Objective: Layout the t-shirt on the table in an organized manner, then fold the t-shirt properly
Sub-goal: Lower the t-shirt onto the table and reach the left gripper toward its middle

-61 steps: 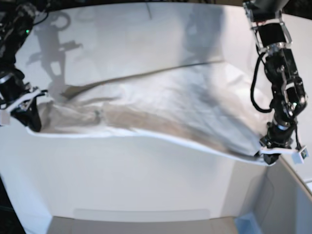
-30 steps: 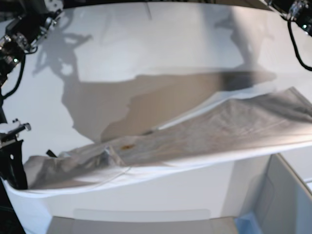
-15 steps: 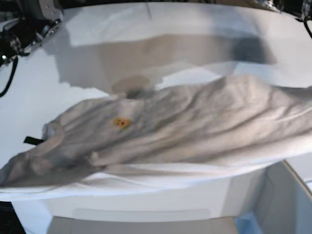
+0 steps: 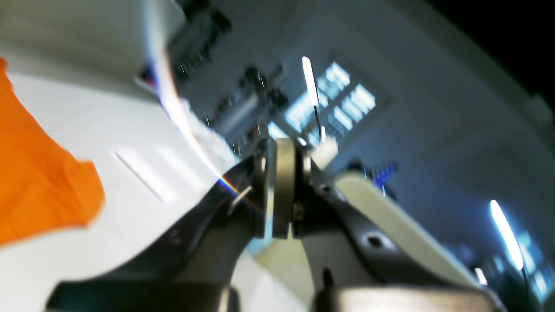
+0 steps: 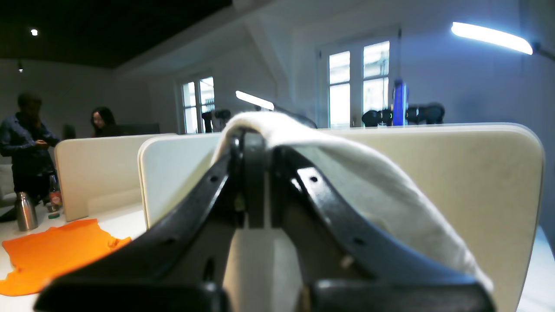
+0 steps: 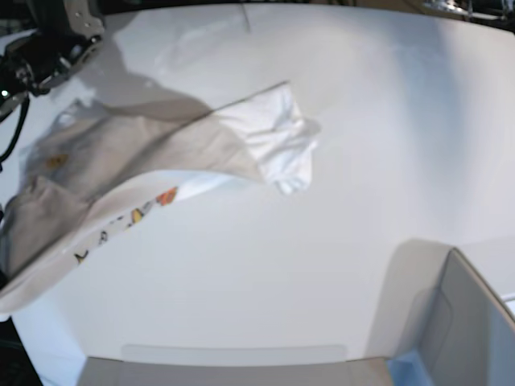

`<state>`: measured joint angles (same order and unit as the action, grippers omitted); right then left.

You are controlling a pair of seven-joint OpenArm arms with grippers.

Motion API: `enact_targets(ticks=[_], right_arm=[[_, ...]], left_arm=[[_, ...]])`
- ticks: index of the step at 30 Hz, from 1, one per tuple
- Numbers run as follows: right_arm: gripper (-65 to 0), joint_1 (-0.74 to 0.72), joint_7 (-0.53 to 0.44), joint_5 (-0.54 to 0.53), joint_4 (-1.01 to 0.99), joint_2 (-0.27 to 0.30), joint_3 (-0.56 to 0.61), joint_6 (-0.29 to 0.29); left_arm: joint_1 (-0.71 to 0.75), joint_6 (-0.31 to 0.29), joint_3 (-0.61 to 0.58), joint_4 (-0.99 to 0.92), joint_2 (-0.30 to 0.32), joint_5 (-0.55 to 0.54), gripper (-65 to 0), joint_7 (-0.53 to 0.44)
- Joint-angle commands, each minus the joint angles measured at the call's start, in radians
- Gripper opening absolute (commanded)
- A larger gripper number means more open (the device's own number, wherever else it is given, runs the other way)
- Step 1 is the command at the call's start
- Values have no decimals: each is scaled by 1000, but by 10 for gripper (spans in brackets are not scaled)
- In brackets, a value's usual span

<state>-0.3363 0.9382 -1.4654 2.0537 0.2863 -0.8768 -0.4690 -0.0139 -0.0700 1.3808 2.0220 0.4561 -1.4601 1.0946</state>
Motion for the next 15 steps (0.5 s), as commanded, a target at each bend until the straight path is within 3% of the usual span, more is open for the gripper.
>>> enact_targets(ticks=[1, 4, 8, 11, 15], right_arm=[[-650, -1, -21, -18, 9, 0, -2, -10], [-650, 32, -20, 24, 9, -3, -2, -10], [-650, 79, -20, 93, 9, -5, -2, -9], [-650, 130, -20, 101, 9, -5, -2, -9], [-650, 184, -20, 104, 9, 1, -8, -7]], left_arm=[[-5, 6, -47, 7, 11, -23, -629, 40], [-1, 12, -209, 7, -23, -23, -594, 140], [-2, 17, -462, 9, -112, -23, -540, 218], [1, 17, -665, 9, -164, -17, -521, 233], [47, 25, -924, 9, -198, 80, -514, 233]])
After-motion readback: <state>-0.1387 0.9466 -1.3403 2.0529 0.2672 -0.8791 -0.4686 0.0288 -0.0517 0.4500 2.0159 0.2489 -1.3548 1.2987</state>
